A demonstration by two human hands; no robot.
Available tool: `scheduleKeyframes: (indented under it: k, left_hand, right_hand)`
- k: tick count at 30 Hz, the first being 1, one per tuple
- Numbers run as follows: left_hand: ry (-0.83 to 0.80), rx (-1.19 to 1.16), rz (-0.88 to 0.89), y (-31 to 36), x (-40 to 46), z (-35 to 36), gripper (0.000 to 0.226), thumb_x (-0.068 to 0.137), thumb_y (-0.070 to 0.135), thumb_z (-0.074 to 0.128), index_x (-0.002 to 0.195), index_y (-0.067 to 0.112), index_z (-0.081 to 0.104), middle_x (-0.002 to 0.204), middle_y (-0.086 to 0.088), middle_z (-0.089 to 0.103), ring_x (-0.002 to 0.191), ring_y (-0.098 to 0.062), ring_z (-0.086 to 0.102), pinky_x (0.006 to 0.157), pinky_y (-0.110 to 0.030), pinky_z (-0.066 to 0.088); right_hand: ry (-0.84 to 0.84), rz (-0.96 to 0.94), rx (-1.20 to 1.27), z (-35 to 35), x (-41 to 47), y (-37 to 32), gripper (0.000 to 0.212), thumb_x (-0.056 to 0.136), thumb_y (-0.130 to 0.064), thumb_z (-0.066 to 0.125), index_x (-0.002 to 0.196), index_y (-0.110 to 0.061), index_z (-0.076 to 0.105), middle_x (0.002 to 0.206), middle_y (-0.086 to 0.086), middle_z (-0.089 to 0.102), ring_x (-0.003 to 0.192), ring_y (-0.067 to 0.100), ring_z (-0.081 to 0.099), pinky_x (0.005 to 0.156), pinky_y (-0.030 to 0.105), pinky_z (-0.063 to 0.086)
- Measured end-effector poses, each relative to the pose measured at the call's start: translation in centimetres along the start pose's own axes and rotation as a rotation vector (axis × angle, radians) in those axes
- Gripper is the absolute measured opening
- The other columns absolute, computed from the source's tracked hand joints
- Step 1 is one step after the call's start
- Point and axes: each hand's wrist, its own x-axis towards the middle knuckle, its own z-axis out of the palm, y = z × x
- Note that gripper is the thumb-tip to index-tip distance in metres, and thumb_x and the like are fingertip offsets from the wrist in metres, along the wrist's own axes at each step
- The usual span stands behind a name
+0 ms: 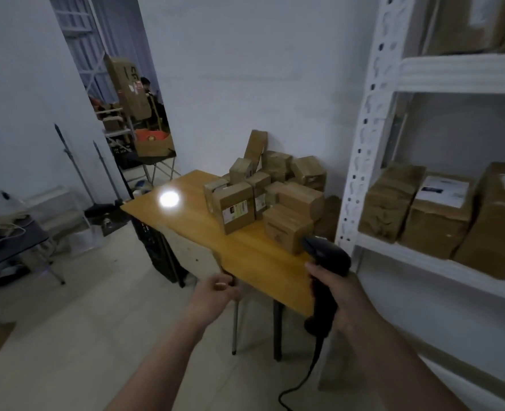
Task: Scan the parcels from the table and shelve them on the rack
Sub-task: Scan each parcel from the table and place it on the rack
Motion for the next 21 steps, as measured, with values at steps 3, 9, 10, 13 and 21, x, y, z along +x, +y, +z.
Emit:
scheduleKeyframes:
  k: [3,9,10,13,21]
  left_hand:
    - [-0.014,0.005,-0.004,-0.6,2.1,-3.4,0.026,0.091,0.023,0.067,0.114,0.019,0.057,0.105,0.002,0.061,0.099,-0.016,0.059,0.084,-0.029,0.048]
    - [-0.049,-0.032,-0.001,-1.7,5.2,-7.2,0.029,0.09,0.022,0.068,0.117,0.017,0.059,0.103,-0.002,0.064,0.097,-0.017,0.061,0.09,-0.033,0.051]
    - [-0.052,-0.037,0.002,-1.9,5.7,-7.7,0.029,0.09,0.022,0.067,0.118,0.016,0.06,0.103,-0.002,0.064,0.096,-0.017,0.062,0.089,-0.033,0.052]
    - [-0.061,-0.051,0.006,-2.4,7.0,-9.0,0.031,0.091,0.021,0.067,0.12,0.014,0.06,0.105,-0.004,0.064,0.095,-0.017,0.063,0.083,-0.03,0.052]
    - [-0.042,-0.028,-0.002,-2.8,13.1,-12.1,0.035,0.091,0.023,0.066,0.123,0.012,0.06,0.108,-0.007,0.065,0.099,-0.02,0.063,0.089,-0.034,0.053]
  right_hand:
    - [0.01,0.002,0.009,3.6,0.7,1.4,0.011,0.078,-0.006,0.077,0.081,-0.006,0.066,0.063,0.006,0.061,0.059,0.021,0.056,0.057,0.031,0.047]
    - [0.01,0.011,-0.014,8.7,2.0,2.7,0.013,0.078,-0.006,0.077,0.085,-0.008,0.066,0.066,0.007,0.061,0.062,0.021,0.057,0.061,0.032,0.047]
    - [0.01,0.0,-0.022,9.4,2.3,2.8,0.013,0.079,-0.005,0.076,0.085,-0.008,0.065,0.066,0.007,0.06,0.063,0.02,0.057,0.061,0.032,0.047]
    - [0.008,-0.02,-0.048,11.3,3.3,3.0,0.012,0.08,-0.005,0.075,0.084,-0.007,0.064,0.065,0.006,0.06,0.062,0.02,0.056,0.06,0.031,0.047]
    - [0.009,0.0,-0.082,16.0,8.8,3.8,0.013,0.079,-0.007,0.076,0.083,-0.005,0.064,0.068,0.008,0.061,0.062,0.022,0.057,0.06,0.032,0.048]
